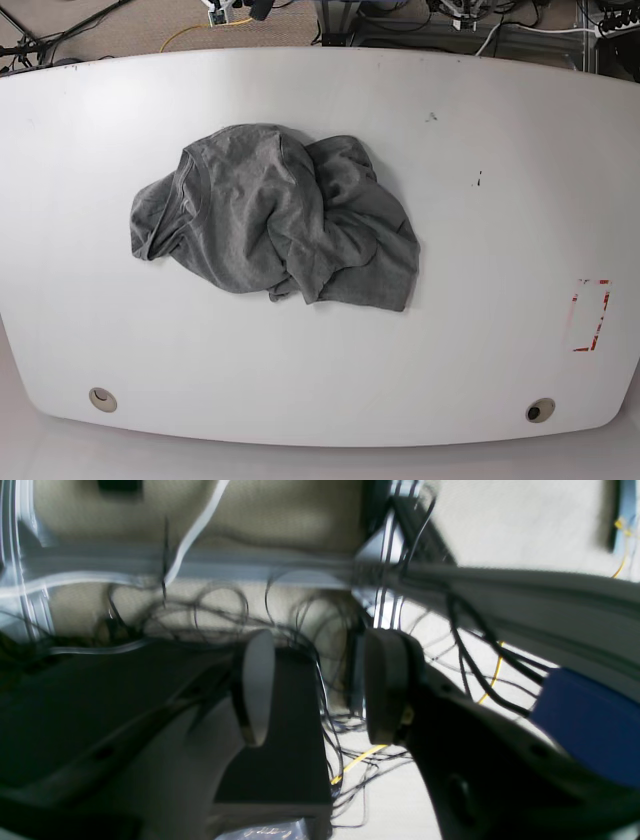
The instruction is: Fold the T-shirt properly
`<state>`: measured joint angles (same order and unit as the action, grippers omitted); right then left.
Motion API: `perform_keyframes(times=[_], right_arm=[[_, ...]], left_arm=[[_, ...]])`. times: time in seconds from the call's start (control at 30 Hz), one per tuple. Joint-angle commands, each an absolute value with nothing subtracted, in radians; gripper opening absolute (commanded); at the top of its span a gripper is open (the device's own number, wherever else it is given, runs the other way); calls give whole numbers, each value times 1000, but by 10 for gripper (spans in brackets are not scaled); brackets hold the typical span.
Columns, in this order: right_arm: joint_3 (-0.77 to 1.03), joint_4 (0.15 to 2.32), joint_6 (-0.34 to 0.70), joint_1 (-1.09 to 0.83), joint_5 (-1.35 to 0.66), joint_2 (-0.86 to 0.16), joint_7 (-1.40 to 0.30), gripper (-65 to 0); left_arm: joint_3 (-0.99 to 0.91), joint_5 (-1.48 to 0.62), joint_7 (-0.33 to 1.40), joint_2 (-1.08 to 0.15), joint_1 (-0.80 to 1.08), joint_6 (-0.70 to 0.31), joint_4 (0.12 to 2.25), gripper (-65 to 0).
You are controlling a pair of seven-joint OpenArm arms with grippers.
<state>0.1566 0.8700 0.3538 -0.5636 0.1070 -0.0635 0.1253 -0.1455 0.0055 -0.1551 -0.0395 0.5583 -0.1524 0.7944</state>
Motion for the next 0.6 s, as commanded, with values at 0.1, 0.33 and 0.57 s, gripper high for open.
perform_keyframes(times=[0.1, 0.33, 0.57], right_arm=[[157, 1081, 361, -713, 104, -56, 93, -514], [157, 1325, 361, -895, -27, -42, 71, -514], [157, 1543, 361, -1072, -125, -50, 71, -514]], left_arm=[[-148, 5, -168, -45, 727, -148, 1030, -392], [-150, 4, -168, -51, 920, -148, 1303, -392], [-151, 2, -171, -51, 1084, -148, 1549, -390]])
